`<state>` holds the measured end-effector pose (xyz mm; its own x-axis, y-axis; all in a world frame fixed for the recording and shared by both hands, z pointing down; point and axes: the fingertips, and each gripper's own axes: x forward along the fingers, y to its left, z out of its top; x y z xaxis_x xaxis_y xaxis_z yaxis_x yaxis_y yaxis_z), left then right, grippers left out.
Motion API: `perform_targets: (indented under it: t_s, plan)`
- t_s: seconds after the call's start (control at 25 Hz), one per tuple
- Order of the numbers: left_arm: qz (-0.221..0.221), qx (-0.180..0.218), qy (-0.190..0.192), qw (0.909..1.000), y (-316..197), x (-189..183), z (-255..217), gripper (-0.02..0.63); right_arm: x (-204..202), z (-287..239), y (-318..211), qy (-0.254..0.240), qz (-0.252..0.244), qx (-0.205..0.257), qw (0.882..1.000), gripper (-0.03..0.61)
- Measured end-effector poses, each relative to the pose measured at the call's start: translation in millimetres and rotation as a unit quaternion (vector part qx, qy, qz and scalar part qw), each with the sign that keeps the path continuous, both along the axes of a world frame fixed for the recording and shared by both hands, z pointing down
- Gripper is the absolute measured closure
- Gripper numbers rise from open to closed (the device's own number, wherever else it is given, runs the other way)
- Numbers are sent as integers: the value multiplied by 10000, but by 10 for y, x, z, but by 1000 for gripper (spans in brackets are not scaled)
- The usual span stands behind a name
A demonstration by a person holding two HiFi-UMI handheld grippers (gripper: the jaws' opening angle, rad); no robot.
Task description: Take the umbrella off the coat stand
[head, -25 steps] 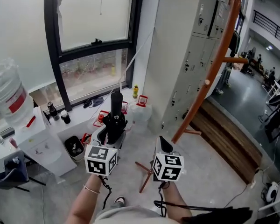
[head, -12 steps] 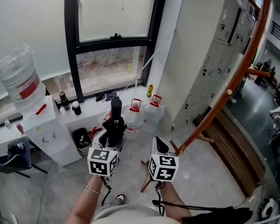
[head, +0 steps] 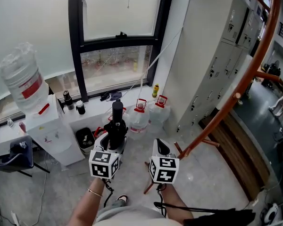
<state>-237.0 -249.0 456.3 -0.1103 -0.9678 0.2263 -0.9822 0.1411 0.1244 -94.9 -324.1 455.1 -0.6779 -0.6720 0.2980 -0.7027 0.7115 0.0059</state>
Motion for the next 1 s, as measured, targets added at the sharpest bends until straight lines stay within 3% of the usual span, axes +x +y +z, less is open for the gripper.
perform_targets:
  t_s: [1.0]
  plan:
    - [218, -231, -48, 9995, -52, -4, 120, 357, -71, 59, -44, 20, -37, -130, 9999, 574]
